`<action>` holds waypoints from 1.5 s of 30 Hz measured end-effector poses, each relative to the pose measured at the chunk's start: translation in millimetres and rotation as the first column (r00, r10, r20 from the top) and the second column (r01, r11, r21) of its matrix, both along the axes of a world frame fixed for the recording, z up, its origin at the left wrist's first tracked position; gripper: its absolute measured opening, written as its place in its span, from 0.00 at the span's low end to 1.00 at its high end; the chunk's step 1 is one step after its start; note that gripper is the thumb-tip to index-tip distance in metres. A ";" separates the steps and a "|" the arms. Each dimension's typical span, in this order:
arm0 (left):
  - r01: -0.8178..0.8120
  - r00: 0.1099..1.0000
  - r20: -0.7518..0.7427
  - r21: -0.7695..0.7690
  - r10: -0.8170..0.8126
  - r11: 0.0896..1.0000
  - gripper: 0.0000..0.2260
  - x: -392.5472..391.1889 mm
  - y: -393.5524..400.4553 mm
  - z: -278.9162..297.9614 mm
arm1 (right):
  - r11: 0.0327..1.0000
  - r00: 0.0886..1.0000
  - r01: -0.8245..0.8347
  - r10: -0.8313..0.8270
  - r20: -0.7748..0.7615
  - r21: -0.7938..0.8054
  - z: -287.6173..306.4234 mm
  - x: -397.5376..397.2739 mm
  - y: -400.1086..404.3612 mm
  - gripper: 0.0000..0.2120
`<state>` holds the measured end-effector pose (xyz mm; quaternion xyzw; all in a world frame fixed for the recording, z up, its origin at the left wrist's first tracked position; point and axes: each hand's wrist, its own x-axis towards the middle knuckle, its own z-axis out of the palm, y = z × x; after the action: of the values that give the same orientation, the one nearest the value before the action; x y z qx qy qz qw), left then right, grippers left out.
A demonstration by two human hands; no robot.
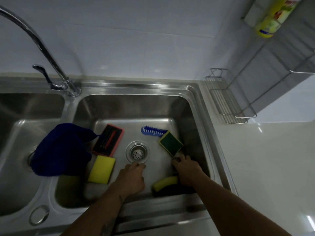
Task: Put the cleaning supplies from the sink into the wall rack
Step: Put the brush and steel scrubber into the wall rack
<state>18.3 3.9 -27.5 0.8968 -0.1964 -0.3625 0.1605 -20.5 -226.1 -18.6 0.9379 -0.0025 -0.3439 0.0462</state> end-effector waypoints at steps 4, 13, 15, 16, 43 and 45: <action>0.017 1.000 0.015 -0.022 -0.016 1.000 0.26 -1.1 -19.2 -4.5 | 0.999 1.000 -0.022 0.023 -0.020 0.024 -14.2 7.8 -5.0 0.26; -0.101 0.993 -0.072 -0.082 0.095 0.992 0.24 15.5 -39.7 -4.4 | 0.979 0.988 0.092 -0.112 0.102 0.179 -4.6 35.7 -15.5 0.09; -0.130 0.988 -0.098 -0.091 0.121 0.987 0.24 17.8 -43.7 -4.2 | 0.954 0.970 0.173 -0.208 0.123 0.247 -2.3 40.2 -15.2 0.07; -0.149 0.984 -0.112 -0.098 0.138 0.984 0.24 18.6 -45.3 -4.1 | 0.926 0.952 0.225 -0.276 0.136 0.304 -3.8 43.0 -14.2 0.07; -0.041 0.988 0.152 0.035 0.036 0.999 0.38 36.9 -75.3 -69.3 | 0.924 0.915 0.184 -0.286 0.285 0.336 -55.8 169.8 14.6 0.25; -0.019 0.985 0.173 0.020 0.015 1.000 0.37 38.1 -68.4 -69.8 | 0.941 0.927 0.221 -0.284 0.244 0.256 -65.1 174.1 23.4 0.27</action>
<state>56.4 -64.5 -97.3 0.9282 -0.1980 -0.2839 0.1361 153.6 -202.7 -83.7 0.9676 -0.0917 -0.2102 -0.1057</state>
